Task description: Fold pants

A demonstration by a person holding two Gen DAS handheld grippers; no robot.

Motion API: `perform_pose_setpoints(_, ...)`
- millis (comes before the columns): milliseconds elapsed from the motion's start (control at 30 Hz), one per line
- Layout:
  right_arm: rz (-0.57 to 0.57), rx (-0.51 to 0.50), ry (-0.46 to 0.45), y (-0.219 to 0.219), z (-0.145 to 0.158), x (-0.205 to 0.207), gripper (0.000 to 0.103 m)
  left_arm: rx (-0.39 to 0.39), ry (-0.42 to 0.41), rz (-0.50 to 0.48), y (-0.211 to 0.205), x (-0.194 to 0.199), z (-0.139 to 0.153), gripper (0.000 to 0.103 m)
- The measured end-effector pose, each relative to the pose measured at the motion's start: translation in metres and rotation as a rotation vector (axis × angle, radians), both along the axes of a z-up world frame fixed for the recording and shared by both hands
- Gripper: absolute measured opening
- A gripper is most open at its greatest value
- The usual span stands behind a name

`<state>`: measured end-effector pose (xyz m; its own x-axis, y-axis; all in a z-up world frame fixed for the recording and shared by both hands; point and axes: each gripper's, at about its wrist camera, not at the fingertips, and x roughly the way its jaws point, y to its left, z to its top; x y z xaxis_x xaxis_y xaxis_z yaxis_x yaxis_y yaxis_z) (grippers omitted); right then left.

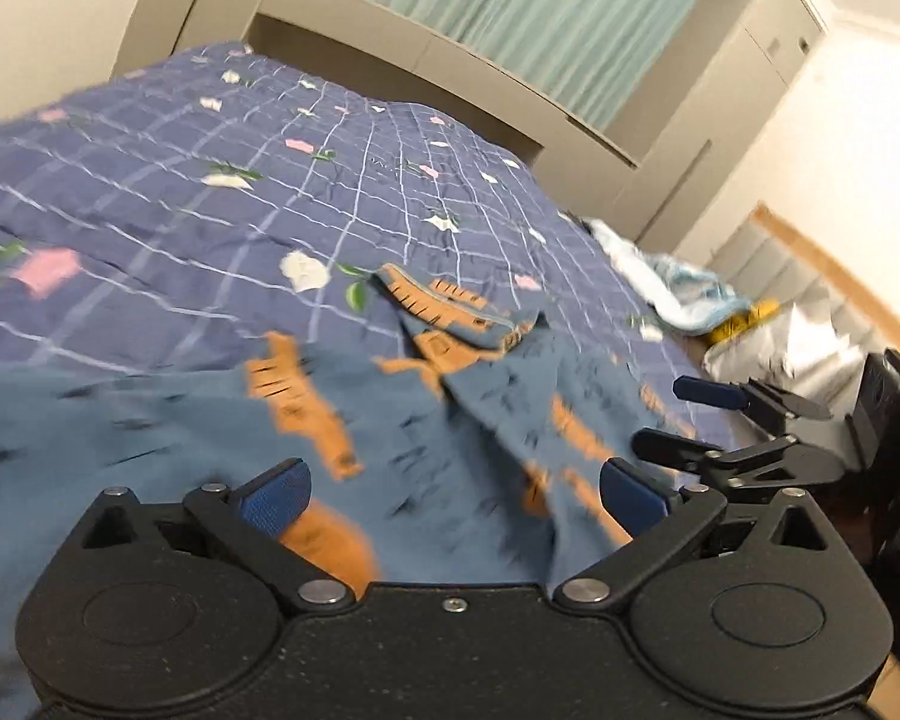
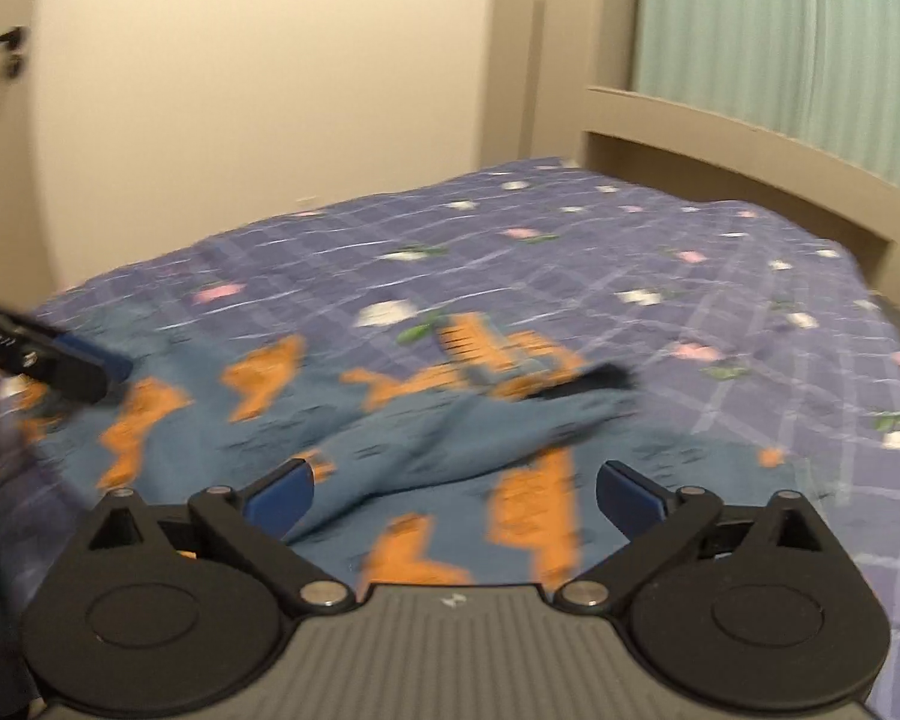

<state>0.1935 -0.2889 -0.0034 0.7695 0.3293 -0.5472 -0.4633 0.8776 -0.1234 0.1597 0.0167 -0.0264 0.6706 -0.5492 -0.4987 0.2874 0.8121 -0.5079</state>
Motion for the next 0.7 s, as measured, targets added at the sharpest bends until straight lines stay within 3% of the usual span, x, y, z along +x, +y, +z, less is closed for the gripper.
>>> perform_pose_setpoints(100, -0.018, -0.062, -0.019, 0.000, 0.003, 0.033, 0.103, -0.077, 0.048, 0.031, -0.017, 0.024, -0.009, 0.102)
perform_pose_setpoints(233, 0.041, -0.145, -0.020, 0.011, 0.000, 0.078, 0.100, -0.150, 0.105, 0.040, -0.032, 0.043, -0.017, 0.102)
perform_pose_setpoints(500, 0.165, -0.317, 0.057, 0.051, -0.024, 0.130, 0.098, -0.186, 0.164, 0.024, -0.044, 0.048, -0.028, 0.102)
perform_pose_setpoints(700, 0.046, -0.483, -0.054, 0.054, -0.026, 0.166, 0.098, -0.205, 0.181, 0.007, -0.047, 0.052, -0.031, 0.098)
